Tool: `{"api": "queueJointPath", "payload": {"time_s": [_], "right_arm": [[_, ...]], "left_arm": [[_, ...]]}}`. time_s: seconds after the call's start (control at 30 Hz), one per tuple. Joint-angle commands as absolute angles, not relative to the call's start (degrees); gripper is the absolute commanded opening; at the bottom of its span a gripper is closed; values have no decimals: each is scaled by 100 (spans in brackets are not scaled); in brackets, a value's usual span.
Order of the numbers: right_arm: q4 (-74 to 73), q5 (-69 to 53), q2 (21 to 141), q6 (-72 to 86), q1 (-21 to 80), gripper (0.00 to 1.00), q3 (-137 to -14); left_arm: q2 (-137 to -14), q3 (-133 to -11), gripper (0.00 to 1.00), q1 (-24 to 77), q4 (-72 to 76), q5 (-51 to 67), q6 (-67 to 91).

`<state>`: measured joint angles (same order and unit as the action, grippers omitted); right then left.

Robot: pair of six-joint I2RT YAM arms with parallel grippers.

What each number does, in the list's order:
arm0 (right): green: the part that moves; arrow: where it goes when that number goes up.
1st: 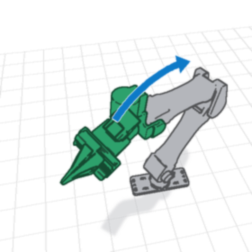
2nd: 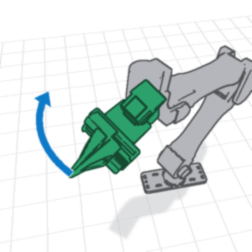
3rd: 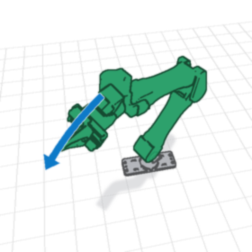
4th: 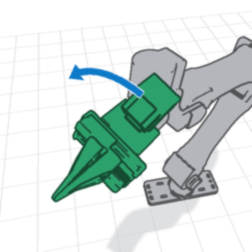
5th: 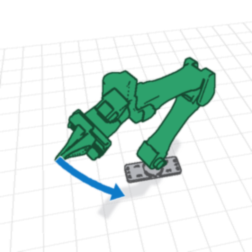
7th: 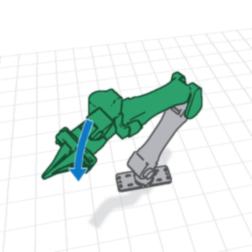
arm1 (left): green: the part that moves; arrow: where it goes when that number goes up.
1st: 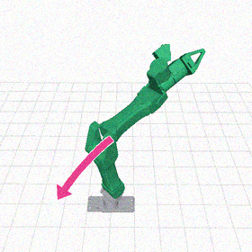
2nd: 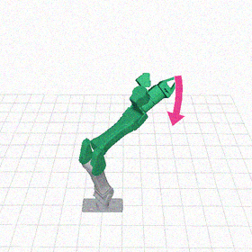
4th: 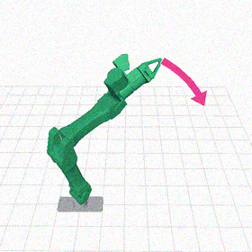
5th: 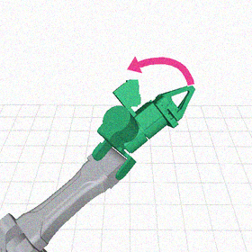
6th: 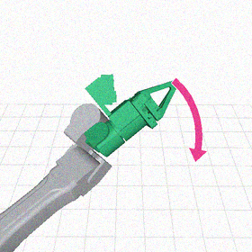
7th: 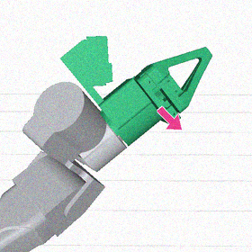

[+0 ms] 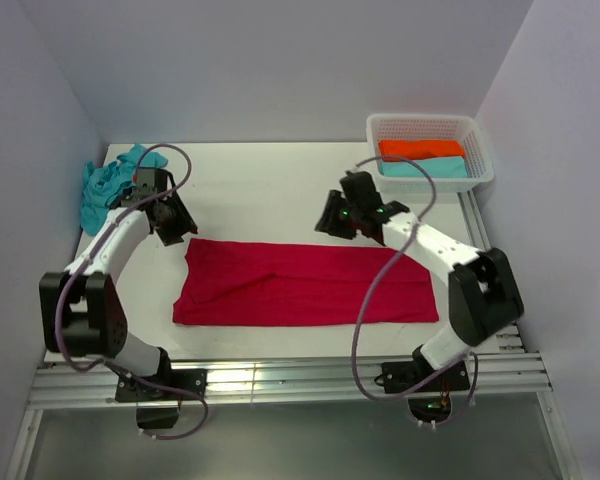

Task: Roll the t-shirts
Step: Fold the tshirt

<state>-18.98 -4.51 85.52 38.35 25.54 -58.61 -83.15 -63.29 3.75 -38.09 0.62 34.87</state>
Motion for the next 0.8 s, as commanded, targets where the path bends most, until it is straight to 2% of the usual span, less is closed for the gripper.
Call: {"api": "queueJointPath", "payload": {"time_s": [0.0, 0.3, 0.5, 0.6, 0.7, 0.73, 0.77], "right_arm": [[-1407, -975, 9314, 3507, 2917, 49, -6764], [-1582, -1994, 11249, 3252, 3577, 46, -8742], [-1679, -2574, 11935, 3252, 3788, 45, -9368], [-1618, -2767, 11997, 3296, 3823, 44, -9282], [-1609, -2760, 11988, 3270, 3946, 44, -9124], [-1539, -2803, 11988, 3296, 4007, 44, -9062], [-1503, -2821, 11997, 3322, 4034, 44, -9009]], "left_arm": [[-8919, -6863, 49, 159, -3367, 377, 3357], [-10361, -7523, 47, 9, -3208, 905, 3358], [-10766, -7594, 47, 9, -3199, 1178, 3366], [-10793, -7559, 45, 9, -3269, 1178, 3357], [-10775, -7489, 37, 9, -3339, 1073, 3314], [-10767, -7488, 23, 9, -3366, 1037, 3313], [-10749, -7471, 19, 9, -3375, 985, 3296]]}}
